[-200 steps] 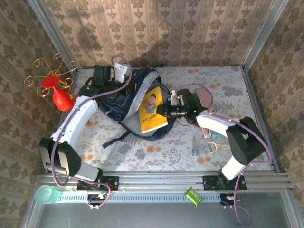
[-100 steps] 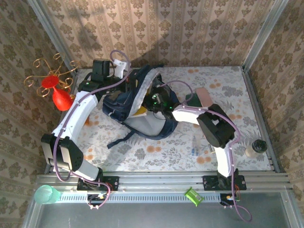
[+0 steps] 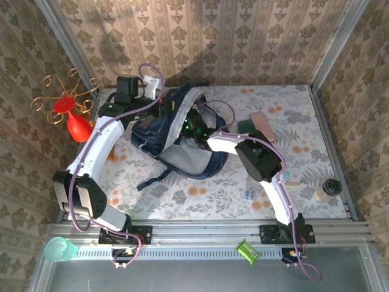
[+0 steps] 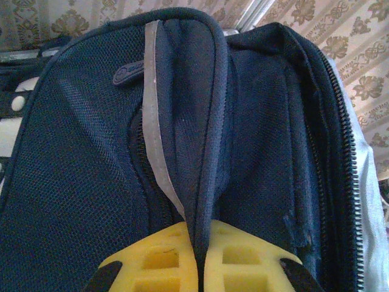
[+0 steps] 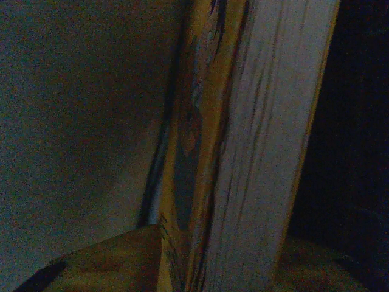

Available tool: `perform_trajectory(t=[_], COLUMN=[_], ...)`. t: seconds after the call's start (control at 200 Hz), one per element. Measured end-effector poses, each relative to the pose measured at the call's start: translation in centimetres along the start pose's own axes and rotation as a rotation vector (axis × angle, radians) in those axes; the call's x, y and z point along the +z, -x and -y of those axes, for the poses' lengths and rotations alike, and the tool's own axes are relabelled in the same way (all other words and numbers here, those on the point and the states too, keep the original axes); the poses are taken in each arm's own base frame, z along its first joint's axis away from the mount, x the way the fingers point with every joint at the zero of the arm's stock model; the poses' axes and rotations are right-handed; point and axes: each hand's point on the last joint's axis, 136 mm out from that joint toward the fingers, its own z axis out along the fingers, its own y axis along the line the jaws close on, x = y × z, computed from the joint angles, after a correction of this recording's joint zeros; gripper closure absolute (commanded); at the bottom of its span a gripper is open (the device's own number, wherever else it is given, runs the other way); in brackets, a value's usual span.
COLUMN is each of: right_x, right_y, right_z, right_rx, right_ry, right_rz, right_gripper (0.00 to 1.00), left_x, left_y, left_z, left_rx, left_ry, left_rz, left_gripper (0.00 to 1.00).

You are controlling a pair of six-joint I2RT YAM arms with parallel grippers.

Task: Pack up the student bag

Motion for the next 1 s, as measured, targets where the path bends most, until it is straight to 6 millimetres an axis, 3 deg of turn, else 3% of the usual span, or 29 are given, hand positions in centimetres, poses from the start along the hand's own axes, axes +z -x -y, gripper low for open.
perform_trajectory(t=[0.12,0.395,0.5,0.62,0.765,0.85,0.93,1.0], right_x=[-3.3,-13.0,-16.6,-20.6,-24.7,-26.3,-26.8,-26.6], right_y=[0.0,2.7,2.9,2.5,2.7,3.0,2.7,2.1], right_z=[0.1,-4.5,-4.6,-1.4,5.2,8.1,9.3,9.4], right_rx=[-0.058,-0.201,-0.259,-0.303,-0.324,-0.33,-0.341,-0.359], right_ry=[-0.031,0.073,0.079,0.011,-0.162,-0.254,-0.295,-0.296], right_rz=[-0.018,0.016,0.014,0.013,0.041,0.056,0.044,0.021], right_gripper=[0.47,0.43,0.42,0.41,0.4,0.39,0.37,0.34], left_x=[-0.3,-0.3,0.2,1.9,6.2,8.9,10.1,9.2], left_y=[0.4,-0.1,-0.9,-2.3,-4.8,-6.7,-8.0,-8.6], left_z=[-0.5,-2.0,-2.7,-3.2,-3.4,-3.1,-2.9,-3.1], left_rx=[-0.013,-0.025,-0.02,-0.019,-0.017,-0.009,0.018,0.026], left_ry=[0.003,0.026,0.03,0.016,-0.017,-0.016,0.037,0.11], left_rz=[0.015,0.02,0.014,-0.006,-0.071,-0.125,-0.15,-0.118], left_gripper=[1.0,1.0,1.0,0.97,0.62,0.52,0.39,0.3])
